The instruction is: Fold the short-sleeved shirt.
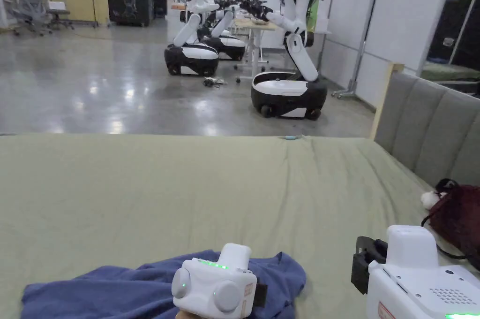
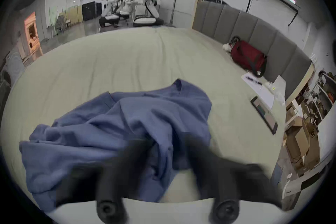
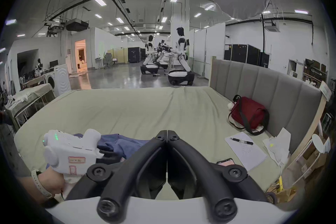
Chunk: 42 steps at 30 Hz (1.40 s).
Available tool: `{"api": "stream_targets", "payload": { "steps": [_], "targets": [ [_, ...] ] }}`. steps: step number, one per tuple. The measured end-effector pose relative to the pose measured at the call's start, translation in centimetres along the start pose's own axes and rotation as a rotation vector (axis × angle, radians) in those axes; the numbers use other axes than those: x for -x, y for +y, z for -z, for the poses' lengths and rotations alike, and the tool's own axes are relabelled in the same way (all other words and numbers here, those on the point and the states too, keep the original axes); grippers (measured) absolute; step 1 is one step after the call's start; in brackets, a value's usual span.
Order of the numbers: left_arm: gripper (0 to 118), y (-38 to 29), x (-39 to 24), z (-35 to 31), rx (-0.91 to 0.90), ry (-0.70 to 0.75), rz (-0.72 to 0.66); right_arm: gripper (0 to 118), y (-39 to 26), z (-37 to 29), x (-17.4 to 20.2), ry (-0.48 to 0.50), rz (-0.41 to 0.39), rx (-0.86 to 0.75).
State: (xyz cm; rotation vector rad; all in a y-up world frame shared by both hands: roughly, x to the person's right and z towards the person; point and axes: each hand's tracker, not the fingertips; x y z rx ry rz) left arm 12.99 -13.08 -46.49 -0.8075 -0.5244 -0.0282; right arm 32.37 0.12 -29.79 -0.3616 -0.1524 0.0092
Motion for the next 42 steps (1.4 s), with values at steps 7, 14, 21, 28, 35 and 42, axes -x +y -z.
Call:
{"api": "stream_targets", "payload": {
  "steps": [7,14,21,28,35,42],
  "targets": [
    [118,-0.5,4.0,-15.7,-0.385,0.033,0.011,4,0.0,-0.2,4.9,0.134,-0.026,-0.079],
    [118,-5.7,11.9,-30.0,-0.597,0.442,0.051,4,0.0,0.0,12.3,0.253,-0.017,-0.125],
    [0,-8.6,20.4,-32.4,-0.433,0.565,-0.078,4,0.0,0.4,17.6,0.318,-0.037,-0.107],
    [0,-7.1,28.0,-23.7,-0.189,0.507,-0.181,4,-0.1,1.0,17.8,0.303,-0.082,-0.086],
    [110,-5.5,31.7,-11.4,0.033,0.551,-0.132,4,-0.6,3.2,13.9,0.202,-0.091,-0.041],
    [117,-4.5,33.9,-5.8,0.151,0.576,-0.101,4,-1.7,6.0,9.0,0.101,-0.04,0.031]
  ]
}}
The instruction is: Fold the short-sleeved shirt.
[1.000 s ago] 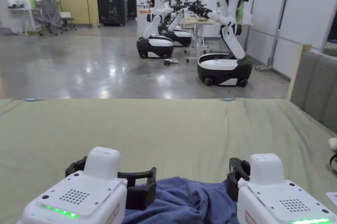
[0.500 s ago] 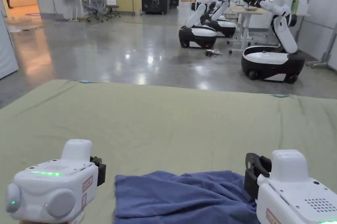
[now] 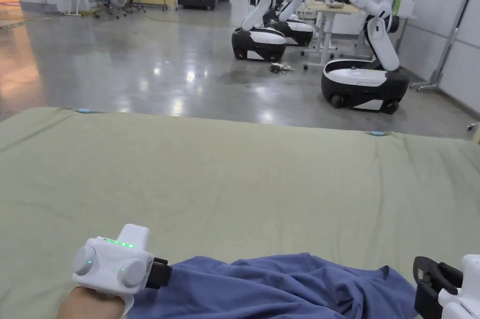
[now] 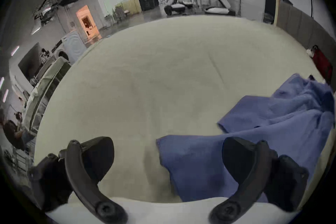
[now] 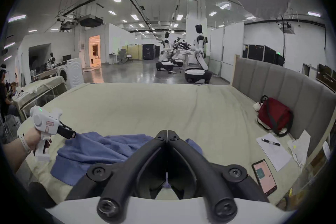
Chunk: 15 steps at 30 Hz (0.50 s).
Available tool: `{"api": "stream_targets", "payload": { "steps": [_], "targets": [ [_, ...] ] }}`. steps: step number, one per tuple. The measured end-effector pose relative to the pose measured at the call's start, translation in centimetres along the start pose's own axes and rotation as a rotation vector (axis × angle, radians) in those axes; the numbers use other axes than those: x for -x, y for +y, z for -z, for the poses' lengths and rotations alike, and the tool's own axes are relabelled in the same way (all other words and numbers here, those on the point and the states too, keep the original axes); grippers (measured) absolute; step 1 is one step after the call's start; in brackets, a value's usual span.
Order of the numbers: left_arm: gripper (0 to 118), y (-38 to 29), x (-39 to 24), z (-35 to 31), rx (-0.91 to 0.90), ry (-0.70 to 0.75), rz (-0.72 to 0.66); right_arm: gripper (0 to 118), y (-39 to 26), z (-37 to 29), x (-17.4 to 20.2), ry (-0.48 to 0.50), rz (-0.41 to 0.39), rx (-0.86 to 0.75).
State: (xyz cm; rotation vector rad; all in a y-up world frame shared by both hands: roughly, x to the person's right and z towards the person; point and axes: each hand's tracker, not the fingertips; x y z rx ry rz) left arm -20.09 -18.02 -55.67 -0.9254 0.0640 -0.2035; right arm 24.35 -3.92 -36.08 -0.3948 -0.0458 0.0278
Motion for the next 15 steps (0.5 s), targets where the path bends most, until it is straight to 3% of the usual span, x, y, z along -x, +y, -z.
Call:
{"api": "stream_targets", "payload": {
  "steps": [2,4,5,7,8,10,12,13,14,15],
  "targets": [
    [112,-0.5,-0.8,1.2,0.056,0.036,0.045,4,-0.5,0.9,-1.6,-0.028,0.004,0.018],
    [73,-0.9,-0.7,0.9,0.056,-0.104,0.019,4,-1.0,2.3,-3.1,-0.063,-0.02,0.055],
    [57,-1.0,-1.1,0.1,0.025,-0.089,-0.003,4,-1.2,3.4,-4.0,-0.081,-0.029,0.084],
    [6,-0.9,-1.8,-1.1,-0.006,-0.047,0.067,4,-1.5,6.3,-5.8,-0.087,-0.001,0.16],
    [6,-0.9,-2.2,-1.9,-0.027,-0.005,0.08,4,-1.5,8.1,-6.8,-0.065,0.033,0.212],
    [6,-0.9,-1.9,-3.7,-0.059,-0.085,0.012,4,-1.8,11.6,-8.2,-0.031,0.095,0.322],
    [5,-0.6,-1.5,-5.5,-0.101,-0.079,0.01,9,-2.4,14.5,-8.7,-0.016,0.102,0.338],
    [6,-0.4,-1.4,-6.5,-0.121,-0.073,0.024,24,-2.8,16.0,-8.9,-0.008,0.088,0.334],
    [5,-0.3,-1.3,-7.5,-0.134,-0.078,0.022,50,-3.2,17.3,-8.9,0.004,0.075,0.35],
    [5,-0.2,-1.5,-9.0,-0.147,-0.084,0.019,83,-3.5,18.7,-9.0,0.014,0.073,0.376]
  ]
}}
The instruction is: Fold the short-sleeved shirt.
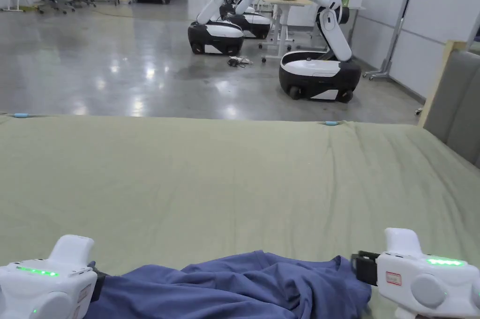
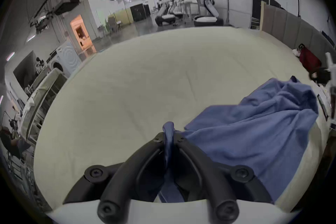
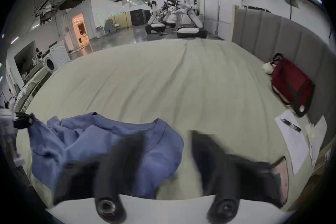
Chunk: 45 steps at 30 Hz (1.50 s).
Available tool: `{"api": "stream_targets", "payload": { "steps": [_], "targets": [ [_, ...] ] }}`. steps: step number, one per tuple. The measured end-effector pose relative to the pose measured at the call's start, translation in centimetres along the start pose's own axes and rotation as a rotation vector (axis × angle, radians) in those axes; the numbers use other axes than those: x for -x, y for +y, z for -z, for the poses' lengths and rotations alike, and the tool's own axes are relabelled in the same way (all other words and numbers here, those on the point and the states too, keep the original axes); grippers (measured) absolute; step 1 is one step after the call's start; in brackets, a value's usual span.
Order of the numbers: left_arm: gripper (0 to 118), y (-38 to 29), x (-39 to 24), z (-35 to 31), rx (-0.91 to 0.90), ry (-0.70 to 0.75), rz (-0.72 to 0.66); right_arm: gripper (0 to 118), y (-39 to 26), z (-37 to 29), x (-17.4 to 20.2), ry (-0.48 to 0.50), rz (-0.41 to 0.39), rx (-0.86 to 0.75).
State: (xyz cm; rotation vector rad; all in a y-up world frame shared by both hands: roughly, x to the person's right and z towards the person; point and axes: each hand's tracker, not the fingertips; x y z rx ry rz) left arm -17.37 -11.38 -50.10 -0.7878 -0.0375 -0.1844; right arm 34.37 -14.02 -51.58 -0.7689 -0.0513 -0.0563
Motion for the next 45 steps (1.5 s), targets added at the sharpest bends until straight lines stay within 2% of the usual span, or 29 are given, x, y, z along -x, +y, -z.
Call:
{"api": "stream_targets", "payload": {
  "steps": [1,6,7,8,9,10,11,12,14,17,20,25,30,34,38,42,45],
  "targets": [
    [5,0.2,0.0,-0.8,-0.005,-0.007,0.0,95,0.0,1.1,-0.1,-0.001,0.003,0.039],
    [5,0.8,0.1,-3.1,-0.035,-0.003,0.009,94,-0.8,5.0,-0.7,-0.008,0.01,0.17],
    [6,0.9,0.1,-3.3,-0.034,-0.002,0.01,85,-1.0,5.2,-0.7,-0.012,0.007,0.237],
    [5,1.0,0.3,-3.1,-0.032,-0.005,0.009,63,-1.0,5.1,-0.5,0.006,0.003,0.314],
    [6,1.0,0.3,-3.2,-0.032,-0.005,0.009,24,-1.0,4.6,-0.3,0.036,0.012,0.295],
    [5,1.1,0.2,-3.3,-0.032,-0.004,0.012,8,-0.7,3.6,-0.1,0.025,0.006,0.245],
    [5,1.1,0.2,-3.5,-0.033,-0.002,0.013,8,-0.3,2.7,0.2,0.021,0.006,0.203],
    [5,1.3,0.5,-3.4,-0.035,-0.003,0.011,8,0.3,1.6,0.3,0.035,0.051,0.176],
    [5,1.7,0.9,-4.2,-0.041,0.0,-0.002,8,2.3,-0.8,0.4,0.106,0.056,0.15],
    [5,3.5,2.1,-7.0,-0.109,0.0,-0.015,8,6.3,-6.1,1.3,0.098,-0.019,0.029],
    [5,6.3,3.9,-10.4,-0.199,0.048,0.015,8,11.1,-12.0,2.1,0.124,-0.039,-0.111],
    [5,11.8,8.3,-15.7,-0.345,0.098,-0.062,8,18.4,-21.3,4.0,0.146,-0.121,-0.297],
    [5,18.1,11.7,-19.3,-0.466,0.156,-0.086,8,25.2,-27.2,5.2,0.129,-0.12,-0.459],
    [5,22.6,13.8,-20.8,-0.563,0.156,-0.172,8,29.5,-29.1,5.1,0.09,-0.073,-0.563],
    [5,25.9,14.8,-20.4,-0.59,0.154,-0.195,8,32.2,-28.8,4.8,0.053,-0.06,-0.578],
    [5,27.2,14.6,-18.4,-0.644,0.136,-0.199,8,32.7,-26.1,4.0,0.042,-0.024,-0.566],
    [5,26.7,14.1,-15.5,-0.58,0.094,-0.267,8,31.3,-22.2,3.5,0.029,-0.013,-0.502]
  ]
}}
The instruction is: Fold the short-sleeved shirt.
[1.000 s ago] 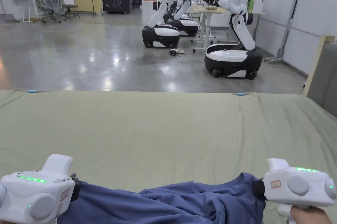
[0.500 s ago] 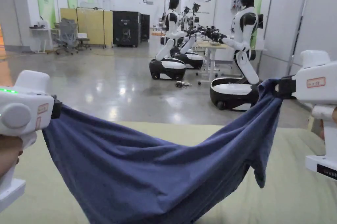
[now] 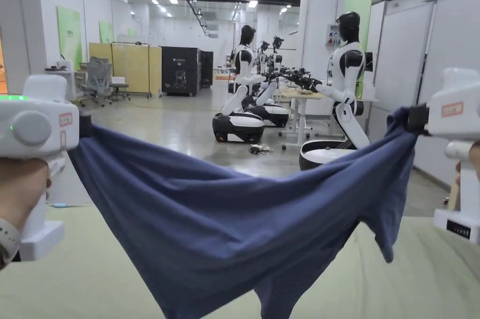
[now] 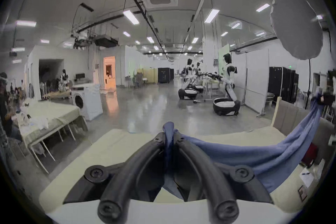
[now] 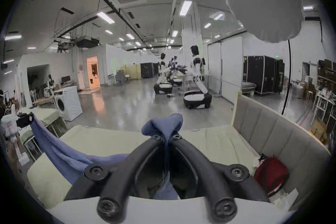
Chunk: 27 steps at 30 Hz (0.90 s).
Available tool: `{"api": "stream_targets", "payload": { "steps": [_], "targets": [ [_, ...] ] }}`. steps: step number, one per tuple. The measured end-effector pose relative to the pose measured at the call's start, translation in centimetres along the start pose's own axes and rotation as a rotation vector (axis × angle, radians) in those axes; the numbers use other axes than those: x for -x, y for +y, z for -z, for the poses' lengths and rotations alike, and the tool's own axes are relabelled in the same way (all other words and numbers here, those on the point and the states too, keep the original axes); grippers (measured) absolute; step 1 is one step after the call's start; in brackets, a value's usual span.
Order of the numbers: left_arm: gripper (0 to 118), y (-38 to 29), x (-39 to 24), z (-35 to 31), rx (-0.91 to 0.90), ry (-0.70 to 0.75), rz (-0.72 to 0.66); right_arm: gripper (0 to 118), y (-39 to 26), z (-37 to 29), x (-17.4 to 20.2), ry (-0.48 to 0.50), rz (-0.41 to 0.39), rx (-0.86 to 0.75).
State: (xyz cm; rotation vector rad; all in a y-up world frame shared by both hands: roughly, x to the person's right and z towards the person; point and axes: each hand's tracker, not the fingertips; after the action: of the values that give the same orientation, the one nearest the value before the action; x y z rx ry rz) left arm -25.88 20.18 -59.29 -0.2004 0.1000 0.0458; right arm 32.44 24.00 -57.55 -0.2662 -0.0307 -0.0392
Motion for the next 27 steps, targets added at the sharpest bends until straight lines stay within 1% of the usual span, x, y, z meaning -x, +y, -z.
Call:
{"api": "stream_targets", "payload": {
  "steps": [2,6,9,13,16,18,19,21,23,25,26,27],
  "targets": [
    [5,-2.2,0.0,1.5,0.045,0.0,-0.032,8,-2.8,1.6,-0.4,-0.014,0.015,0.046],
    [5,-7.9,-0.6,3.5,0.104,0.03,-0.011,8,-8.7,4.5,-1.6,-0.044,0.04,0.162],
    [5,-11.0,-0.7,3.1,0.139,0.016,-0.013,8,-11.5,4.9,-2.8,-0.042,0.045,0.171],
    [5,-14.0,-0.1,1.1,0.163,0.006,0.018,8,-14.2,3.3,-4.1,-0.021,-0.01,0.199],
    [5,-15.7,0.9,-2.1,0.174,-0.019,0.007,8,-16.3,0.3,-5.0,0.008,-0.032,0.203],
    [5,-17.0,1.4,-4.9,0.187,-0.053,0.014,8,-18.3,-2.3,-5.4,0.048,-0.053,0.22],
    [5,-17.9,1.8,-6.7,0.222,-0.083,0.04,8,-19.7,-3.8,-5.5,0.079,-0.083,0.22],
    [5,-20.6,2.5,-10.5,0.236,-0.137,0.065,8,-23.2,-6.6,-5.5,0.106,-0.16,0.249],
    [5,-23.8,3.4,-13.8,0.318,-0.152,0.108,8,-27.4,-9.1,-5.6,0.145,-0.19,0.315],
    [5,-27.5,4.3,-16.6,0.411,-0.177,0.123,8,-32.0,-11.1,-5.7,0.166,-0.196,0.392],
    [5,-29.6,4.8,-17.6,0.455,-0.176,0.13,8,-34.6,-11.1,-6.7,0.176,-0.187,0.437],
    [5,-31.5,5.5,-18.1,0.511,-0.165,0.148,8,-36.8,-11.8,-6.8,0.179,-0.168,0.476]
  ]
}}
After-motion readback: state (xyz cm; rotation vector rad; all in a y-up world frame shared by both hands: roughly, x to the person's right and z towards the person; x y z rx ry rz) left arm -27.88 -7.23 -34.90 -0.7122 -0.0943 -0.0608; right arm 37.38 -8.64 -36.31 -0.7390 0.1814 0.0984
